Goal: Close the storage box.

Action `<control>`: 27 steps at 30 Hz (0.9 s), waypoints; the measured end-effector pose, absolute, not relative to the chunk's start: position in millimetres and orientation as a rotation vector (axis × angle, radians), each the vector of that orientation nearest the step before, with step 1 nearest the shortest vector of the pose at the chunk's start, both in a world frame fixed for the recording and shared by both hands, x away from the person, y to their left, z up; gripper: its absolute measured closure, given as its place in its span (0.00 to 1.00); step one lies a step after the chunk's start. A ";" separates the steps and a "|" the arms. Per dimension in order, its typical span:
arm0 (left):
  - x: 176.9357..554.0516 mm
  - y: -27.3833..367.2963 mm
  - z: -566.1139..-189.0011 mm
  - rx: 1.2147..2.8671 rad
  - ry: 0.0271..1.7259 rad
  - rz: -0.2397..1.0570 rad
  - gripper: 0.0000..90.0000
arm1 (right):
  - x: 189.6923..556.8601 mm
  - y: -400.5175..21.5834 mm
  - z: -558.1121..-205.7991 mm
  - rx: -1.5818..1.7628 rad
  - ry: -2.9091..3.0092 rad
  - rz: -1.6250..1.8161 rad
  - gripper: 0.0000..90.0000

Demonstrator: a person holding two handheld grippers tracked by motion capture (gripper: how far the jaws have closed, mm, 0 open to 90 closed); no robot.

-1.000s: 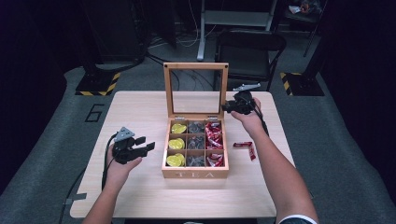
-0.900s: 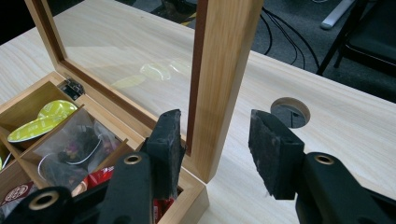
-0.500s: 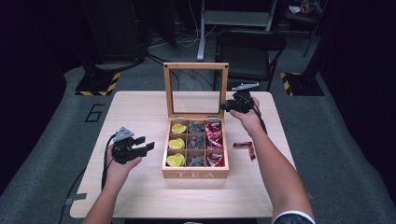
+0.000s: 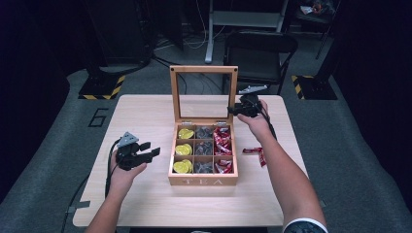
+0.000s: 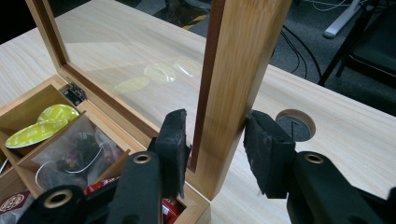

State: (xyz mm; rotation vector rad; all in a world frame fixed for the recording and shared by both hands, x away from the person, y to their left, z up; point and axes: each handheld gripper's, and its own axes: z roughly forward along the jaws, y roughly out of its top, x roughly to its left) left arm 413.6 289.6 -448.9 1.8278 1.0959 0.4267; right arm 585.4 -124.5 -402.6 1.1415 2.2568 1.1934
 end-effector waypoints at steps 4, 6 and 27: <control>413.6 288.1 -449.2 1.831 1.096 0.422 0.51 | 584.5 -125.6 -402.1 1.132 2.258 1.201 0.65; 413.7 287.8 -449.3 1.833 1.096 0.422 0.51 | 583.7 -125.5 -402.3 1.133 2.256 1.206 0.65; 419.1 281.5 -439.9 1.839 1.060 0.420 0.51 | 570.6 -133.1 -397.4 1.120 2.243 1.243 0.75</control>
